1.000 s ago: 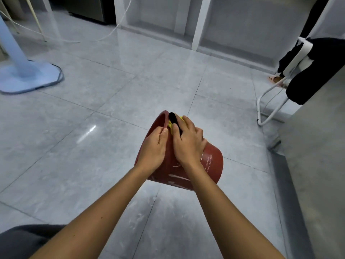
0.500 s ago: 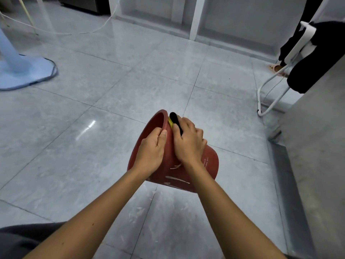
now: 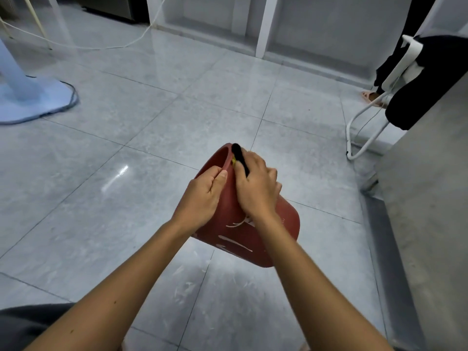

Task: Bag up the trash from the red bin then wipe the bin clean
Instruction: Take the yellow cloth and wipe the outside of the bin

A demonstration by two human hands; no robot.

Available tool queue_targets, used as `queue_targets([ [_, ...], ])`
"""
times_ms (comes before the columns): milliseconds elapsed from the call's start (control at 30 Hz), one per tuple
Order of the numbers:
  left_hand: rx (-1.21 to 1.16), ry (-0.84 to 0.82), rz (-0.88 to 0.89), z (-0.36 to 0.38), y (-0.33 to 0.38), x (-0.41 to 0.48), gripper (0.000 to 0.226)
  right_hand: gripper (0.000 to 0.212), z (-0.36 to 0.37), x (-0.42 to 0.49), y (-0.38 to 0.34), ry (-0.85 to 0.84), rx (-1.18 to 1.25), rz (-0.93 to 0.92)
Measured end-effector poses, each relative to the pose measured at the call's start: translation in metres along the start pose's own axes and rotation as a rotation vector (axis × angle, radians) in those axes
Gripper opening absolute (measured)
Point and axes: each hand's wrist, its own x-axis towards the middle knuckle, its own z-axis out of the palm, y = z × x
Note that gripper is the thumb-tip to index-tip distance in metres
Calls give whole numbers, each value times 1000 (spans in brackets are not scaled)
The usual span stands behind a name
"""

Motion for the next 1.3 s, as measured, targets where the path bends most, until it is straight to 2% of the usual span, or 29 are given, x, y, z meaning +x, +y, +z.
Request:
queue_targets([
  [100, 1, -4, 55, -8, 3, -2, 33, 46, -17, 36, 9, -180, 91, 83],
  [167, 48, 34, 81, -12, 7, -2, 34, 47, -26, 38, 18, -237, 86, 196],
  [233, 96, 74, 64, -14, 7, 0, 35, 44, -31, 29, 26, -214, 62, 321],
  [300, 114, 97, 12, -14, 5, 2, 37, 43, -24, 8, 32, -102, -33, 359],
  [400, 28, 99, -68, -12, 6, 4, 38, 44, -6, -35, 11, -5, -118, 145],
  [467, 47, 52, -29, -13, 9, 5, 35, 45, -3, -32, -8, 12, -70, 24],
  [567, 20, -8, 23, -17, 14, 1, 32, 48, -15, 6, -19, -42, 24, 55],
  [700, -13, 94, -6, -19, 12, -8, 31, 50, -31, 27, 14, -249, 117, 62],
  [800, -59, 220, -146, -21, 2, -2, 33, 45, -24, 11, 49, -159, -18, 174],
  [867, -52, 233, -261, -13, -10, -3, 37, 42, -6, -15, 65, -105, -150, 253],
  [1033, 16, 107, -425, 25, -49, -33, 41, 50, 47, -71, 67, -221, -188, -25],
  [1100, 41, 76, -415, 32, -56, -38, 43, 48, 54, -63, 79, -216, -133, 65],
  [1233, 226, 18, -298, 45, -56, -33, 41, 42, 65, -55, 114, -227, 67, 569],
  [1300, 296, 1, -268, 55, -57, -26, 40, 44, 72, -59, 117, -192, 87, 747],
])
